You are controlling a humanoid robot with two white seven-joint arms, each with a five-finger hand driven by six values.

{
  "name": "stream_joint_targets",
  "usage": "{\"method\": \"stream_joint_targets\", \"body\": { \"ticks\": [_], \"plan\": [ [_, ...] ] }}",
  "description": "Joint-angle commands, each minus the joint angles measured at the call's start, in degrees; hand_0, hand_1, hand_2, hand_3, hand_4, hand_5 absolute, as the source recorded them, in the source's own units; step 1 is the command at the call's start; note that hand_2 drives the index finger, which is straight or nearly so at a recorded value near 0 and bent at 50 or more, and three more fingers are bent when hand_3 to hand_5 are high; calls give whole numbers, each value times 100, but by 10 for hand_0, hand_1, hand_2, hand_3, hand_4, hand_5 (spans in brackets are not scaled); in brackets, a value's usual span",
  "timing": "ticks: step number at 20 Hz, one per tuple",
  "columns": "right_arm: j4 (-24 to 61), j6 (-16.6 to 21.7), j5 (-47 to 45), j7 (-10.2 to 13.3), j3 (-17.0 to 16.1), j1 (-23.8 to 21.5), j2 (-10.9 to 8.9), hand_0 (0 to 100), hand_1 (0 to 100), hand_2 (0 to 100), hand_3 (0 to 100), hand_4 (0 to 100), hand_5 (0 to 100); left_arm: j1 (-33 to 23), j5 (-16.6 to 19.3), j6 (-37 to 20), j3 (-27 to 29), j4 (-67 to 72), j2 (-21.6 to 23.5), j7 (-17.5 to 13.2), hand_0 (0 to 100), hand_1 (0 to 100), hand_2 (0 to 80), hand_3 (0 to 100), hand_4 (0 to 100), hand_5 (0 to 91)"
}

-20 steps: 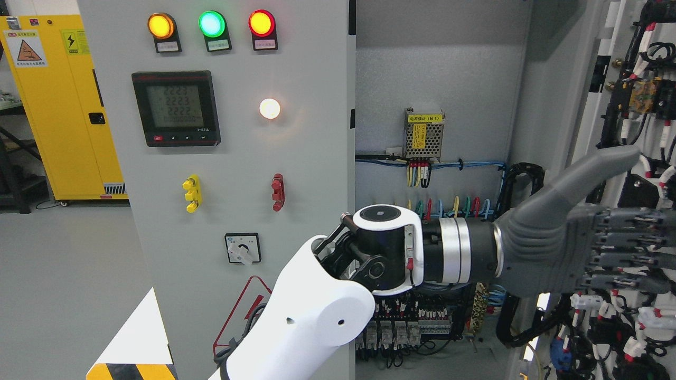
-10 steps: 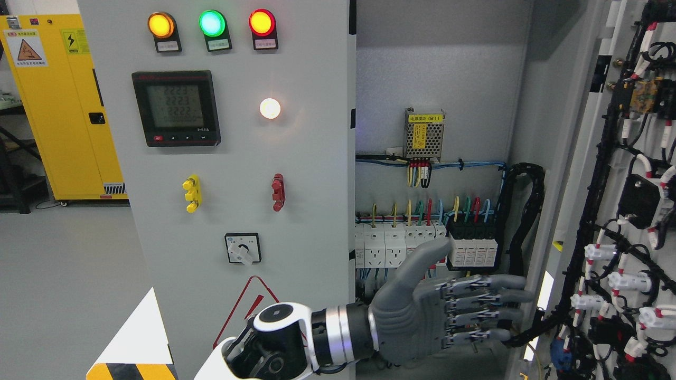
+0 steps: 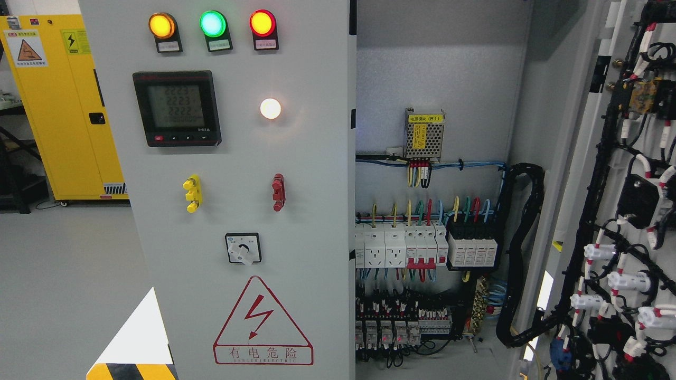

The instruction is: Open door with both hands

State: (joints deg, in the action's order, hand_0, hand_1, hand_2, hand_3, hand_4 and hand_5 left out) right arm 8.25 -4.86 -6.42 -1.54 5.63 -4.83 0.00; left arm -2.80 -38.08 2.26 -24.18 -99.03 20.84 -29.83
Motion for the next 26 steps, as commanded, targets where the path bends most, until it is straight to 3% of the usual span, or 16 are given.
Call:
{"method": "stream_joint_targets", "body": {
  "ticks": [1,4,8,10,12,14,16,20,24,26],
  "plan": [
    [2,2,0,-4,-1,0,185,214,107,0,0,0,0,-2425,486,-349,1388,637,-104,-14,0,40,11,0,0,0],
    [2,2,0,-4,8,0,193,214,107,0,0,0,0,-2690,504,-358,1880,1576,-694,-5,0,53,6,0,0,0],
    [2,2,0,-4,-1,0,193,214,108,0,0,0,0,-2594,530,-367,2329,3114,-1038,38,0,86,0,0,0,0],
    [2,2,0,-4,-1,0,193,214,108,0,0,0,0,-2375,705,-358,2348,3966,-1065,370,0,101,0,0,0,0],
    [2,2,0,-4,-1,0,193,214,108,0,0,0,0,-2173,1029,-358,2312,4914,-1152,889,22,133,0,0,0,0],
    [2,-6,0,-4,-1,0,193,214,108,0,0,0,0,-1840,1364,-349,2330,5951,-1319,1337,89,170,0,0,0,0],
    [2,-50,0,-4,8,0,193,214,108,0,0,0,0,-1348,1470,-349,2321,7216,-1363,1602,157,194,0,0,0,0],
    [2,-51,9,-4,8,0,193,214,109,0,0,0,0,-424,1488,-349,2251,9363,-1372,1630,202,205,0,0,0,0],
    [2,-42,0,-4,-1,0,193,214,109,0,0,0,0,-405,2058,-323,1900,9542,-1477,1656,231,199,0,0,0,0],
    [10,-15,0,-4,-1,0,202,214,109,0,0,0,0,-414,2086,-288,1882,9542,-1521,1647,242,186,0,0,0,0]
  ]
}}
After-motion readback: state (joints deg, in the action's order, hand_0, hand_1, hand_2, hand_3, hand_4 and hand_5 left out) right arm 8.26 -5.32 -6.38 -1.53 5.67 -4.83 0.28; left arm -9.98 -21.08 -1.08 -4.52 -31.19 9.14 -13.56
